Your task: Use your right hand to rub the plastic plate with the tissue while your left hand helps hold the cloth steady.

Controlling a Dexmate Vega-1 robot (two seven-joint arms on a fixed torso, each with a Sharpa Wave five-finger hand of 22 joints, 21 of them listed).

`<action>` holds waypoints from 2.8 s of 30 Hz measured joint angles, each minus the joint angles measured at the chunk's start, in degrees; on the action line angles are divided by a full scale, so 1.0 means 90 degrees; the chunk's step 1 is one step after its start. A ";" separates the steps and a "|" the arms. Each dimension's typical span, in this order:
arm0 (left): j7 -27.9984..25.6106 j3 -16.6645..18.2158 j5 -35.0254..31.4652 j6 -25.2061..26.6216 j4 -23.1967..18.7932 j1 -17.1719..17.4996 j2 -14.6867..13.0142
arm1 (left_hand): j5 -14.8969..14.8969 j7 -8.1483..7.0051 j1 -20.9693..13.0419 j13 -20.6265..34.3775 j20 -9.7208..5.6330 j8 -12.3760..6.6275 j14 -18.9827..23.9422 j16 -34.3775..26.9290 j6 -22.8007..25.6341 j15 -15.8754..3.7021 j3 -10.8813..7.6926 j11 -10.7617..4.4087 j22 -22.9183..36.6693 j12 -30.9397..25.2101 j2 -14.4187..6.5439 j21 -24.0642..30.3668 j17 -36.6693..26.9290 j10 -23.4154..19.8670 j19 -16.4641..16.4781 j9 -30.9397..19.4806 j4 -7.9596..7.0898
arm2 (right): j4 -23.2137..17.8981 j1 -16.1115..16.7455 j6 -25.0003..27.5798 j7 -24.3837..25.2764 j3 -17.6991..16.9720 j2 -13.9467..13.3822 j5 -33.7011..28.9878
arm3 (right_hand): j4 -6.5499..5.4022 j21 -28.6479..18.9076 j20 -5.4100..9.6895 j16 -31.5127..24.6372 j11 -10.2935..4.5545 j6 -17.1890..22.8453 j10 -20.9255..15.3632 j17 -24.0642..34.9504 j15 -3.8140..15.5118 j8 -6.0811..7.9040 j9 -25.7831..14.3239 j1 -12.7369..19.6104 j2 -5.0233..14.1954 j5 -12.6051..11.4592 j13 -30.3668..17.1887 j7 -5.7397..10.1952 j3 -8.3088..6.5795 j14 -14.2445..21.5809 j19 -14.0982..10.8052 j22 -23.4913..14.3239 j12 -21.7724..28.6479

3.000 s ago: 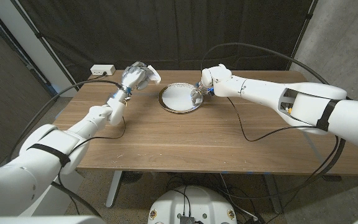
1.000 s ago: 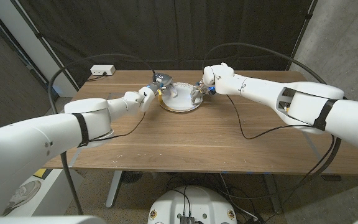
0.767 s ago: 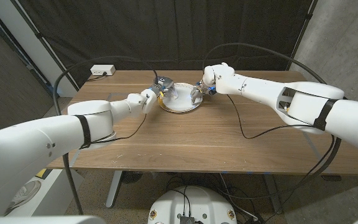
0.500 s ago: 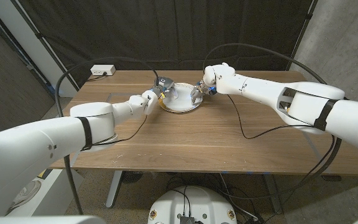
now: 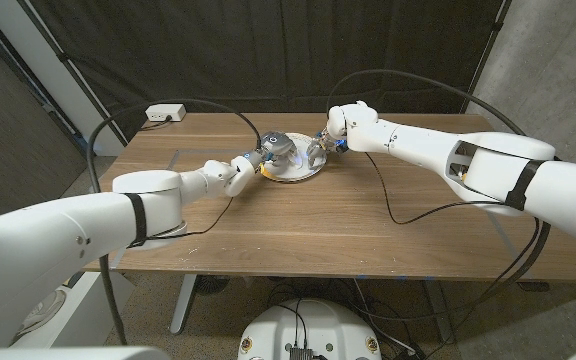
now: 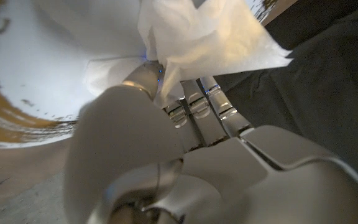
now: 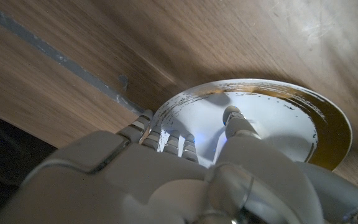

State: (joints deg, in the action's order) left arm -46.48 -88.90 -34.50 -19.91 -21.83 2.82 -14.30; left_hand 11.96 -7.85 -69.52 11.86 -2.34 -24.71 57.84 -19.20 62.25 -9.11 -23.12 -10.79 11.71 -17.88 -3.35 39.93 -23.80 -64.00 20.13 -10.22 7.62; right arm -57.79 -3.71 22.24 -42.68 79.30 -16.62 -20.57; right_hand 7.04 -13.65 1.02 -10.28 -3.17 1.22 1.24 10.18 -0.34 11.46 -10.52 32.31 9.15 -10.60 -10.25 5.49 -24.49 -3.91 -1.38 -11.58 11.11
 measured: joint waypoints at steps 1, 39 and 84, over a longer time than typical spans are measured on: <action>-0.0186 -0.0014 -0.0116 -0.0200 0.0006 0.0000 -0.0020 | 0.0000 0.0000 0.0000 0.0003 0.0000 0.0015 0.0000 0.0000 0.0000 0.0000 0.0005 -0.0008 0.0000 0.0001 0.0000 0.0017 0.0000 -0.0008 0.0000 -0.0007 0.0005 | -0.0001 0.0000 0.0001 0.0000 0.0004 0.0001 -0.0002 | 0.0000 0.0000 0.0000 0.0000 0.0000 -0.0001 0.0000 0.0000 0.0000 0.0000 0.0000 0.0000 0.0000 0.0000 0.0000 -0.0001 0.0000 0.0000 0.0000 0.0000 0.0000; -0.0173 0.0576 -0.1060 -0.0936 0.0071 0.0050 -0.0267 | 0.0046 0.0308 -0.0067 0.0153 0.0000 0.0210 0.0216 0.0137 0.0098 -0.0080 0.0119 0.0027 -0.0029 0.0098 -0.0067 0.0165 0.0049 -0.0086 0.0001 -0.0001 -0.0055 | 0.0016 -0.0012 -0.0213 0.0006 -0.0070 -0.0083 0.0041 | -0.0008 0.0000 -0.0022 0.0001 0.0025 0.0005 -0.0027 -0.0022 -0.0128 -0.0008 -0.0016 0.0001 -0.0050 0.0025 -0.0006 -0.0069 0.0079 0.0112 0.0023 0.0000 0.0044; 0.1821 0.0404 0.0822 0.1317 -0.0098 -0.0229 -0.0374 | 0.0042 0.0151 -0.0101 0.0173 0.0000 0.0420 0.0284 0.0275 0.0178 -0.0126 0.0198 -0.0028 -0.0036 0.0242 -0.0101 0.0295 0.0087 -0.0210 0.0001 -0.0044 -0.0082 | 0.0426 -0.0058 -0.0494 -0.0100 -0.0180 0.0041 0.0082 | 0.0017 0.0000 -0.0056 -0.0015 0.0074 0.0025 -0.0052 -0.0007 -0.0144 -0.0040 -0.0017 0.0001 -0.0050 0.0021 -0.0008 -0.0091 0.0158 0.0060 0.0056 -0.0002 0.0022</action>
State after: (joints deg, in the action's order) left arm -30.09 -85.26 -27.10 -8.06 -22.71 0.76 -17.66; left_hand 12.34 -6.49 -70.43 13.42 -2.34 -20.93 60.40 -16.73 63.85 -10.25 -21.34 -11.04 11.39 -15.70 -4.25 42.59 -23.01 -65.89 20.14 -10.62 6.88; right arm -53.95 -4.23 17.80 -43.58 77.68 -16.25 -19.84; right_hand 7.19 -13.65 0.52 -10.41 -2.51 1.44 0.77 10.12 -1.63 11.10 -10.67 32.32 8.70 -10.41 -10.32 4.68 -23.07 -3.37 -0.88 -11.60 11.31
